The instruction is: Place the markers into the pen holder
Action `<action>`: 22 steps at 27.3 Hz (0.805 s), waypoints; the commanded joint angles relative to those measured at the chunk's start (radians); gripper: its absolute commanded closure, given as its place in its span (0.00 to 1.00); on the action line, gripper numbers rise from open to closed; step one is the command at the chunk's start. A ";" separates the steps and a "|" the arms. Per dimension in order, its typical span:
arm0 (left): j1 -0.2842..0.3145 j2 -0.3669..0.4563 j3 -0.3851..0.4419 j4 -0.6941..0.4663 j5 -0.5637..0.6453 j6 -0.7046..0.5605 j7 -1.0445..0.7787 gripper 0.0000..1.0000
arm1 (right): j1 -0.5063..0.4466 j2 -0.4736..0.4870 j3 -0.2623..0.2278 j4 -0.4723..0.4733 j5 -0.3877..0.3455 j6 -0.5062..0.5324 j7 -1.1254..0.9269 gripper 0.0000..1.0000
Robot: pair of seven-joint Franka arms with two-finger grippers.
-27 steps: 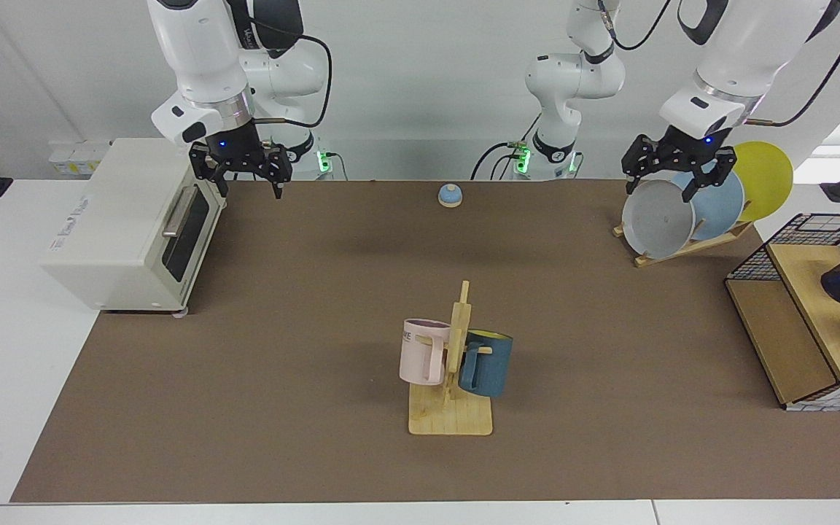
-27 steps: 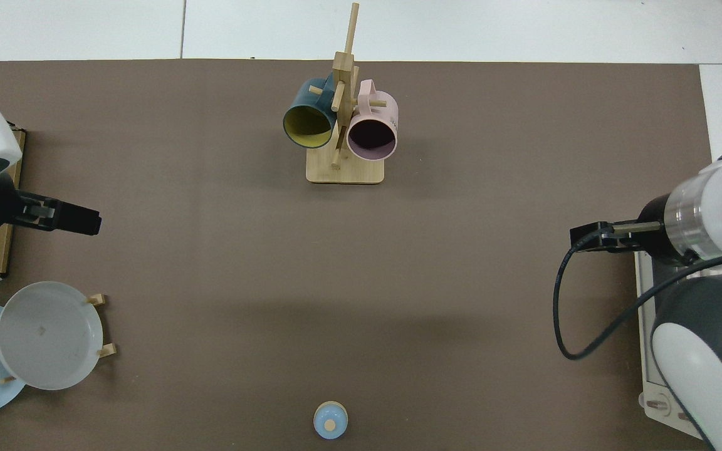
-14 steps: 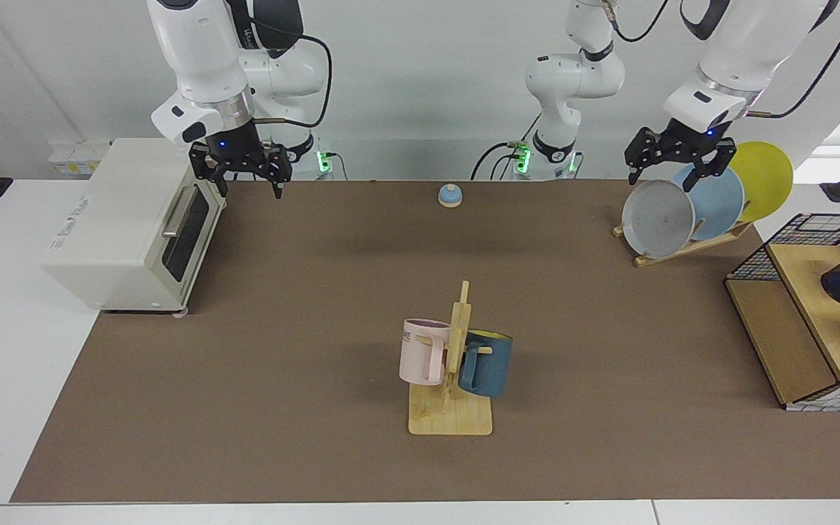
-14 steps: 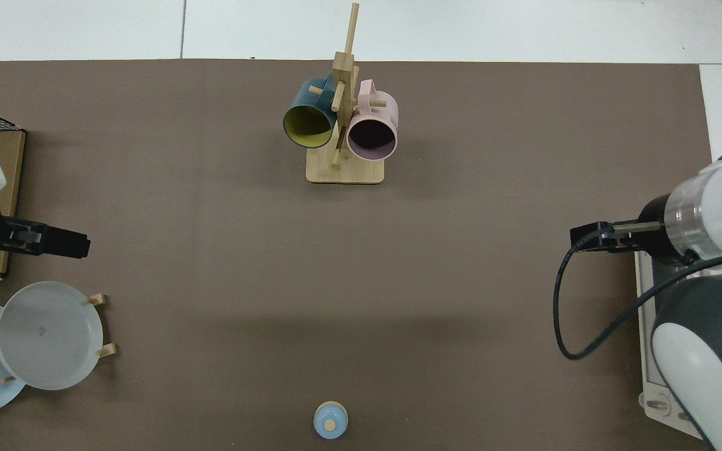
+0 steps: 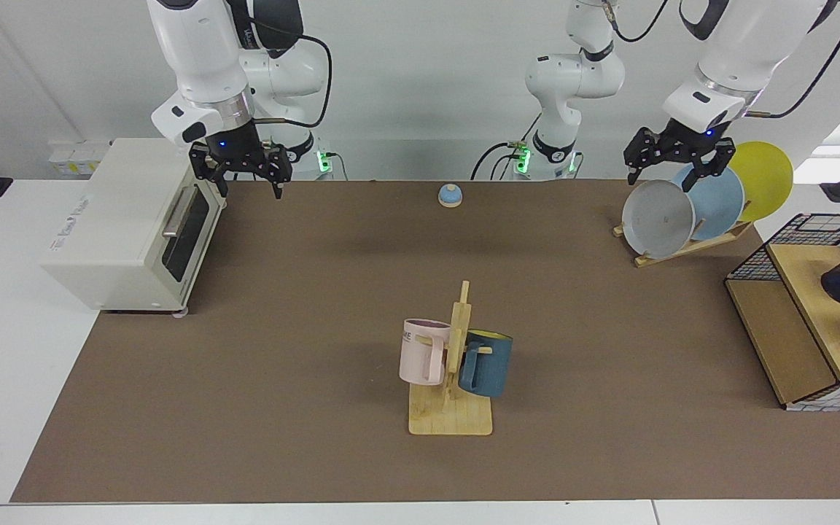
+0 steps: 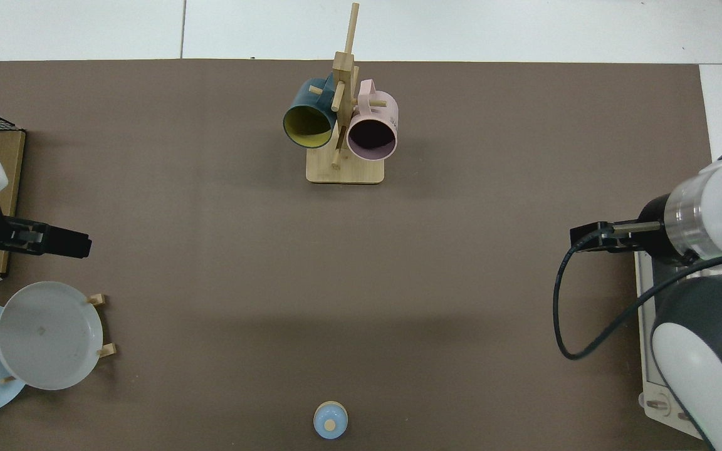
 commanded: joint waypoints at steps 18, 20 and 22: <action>0.004 -0.015 -0.007 -0.002 -0.010 -0.005 -0.009 0.00 | 0.000 -0.009 0.015 0.012 0.022 0.025 -0.025 0.00; 0.004 -0.013 -0.007 0.001 -0.011 -0.007 -0.011 0.00 | 0.000 -0.007 0.015 0.017 0.027 0.044 -0.031 0.01; 0.007 -0.010 -0.007 0.008 -0.014 -0.008 -0.012 0.00 | -0.002 -0.007 0.015 0.018 0.028 0.038 -0.031 0.01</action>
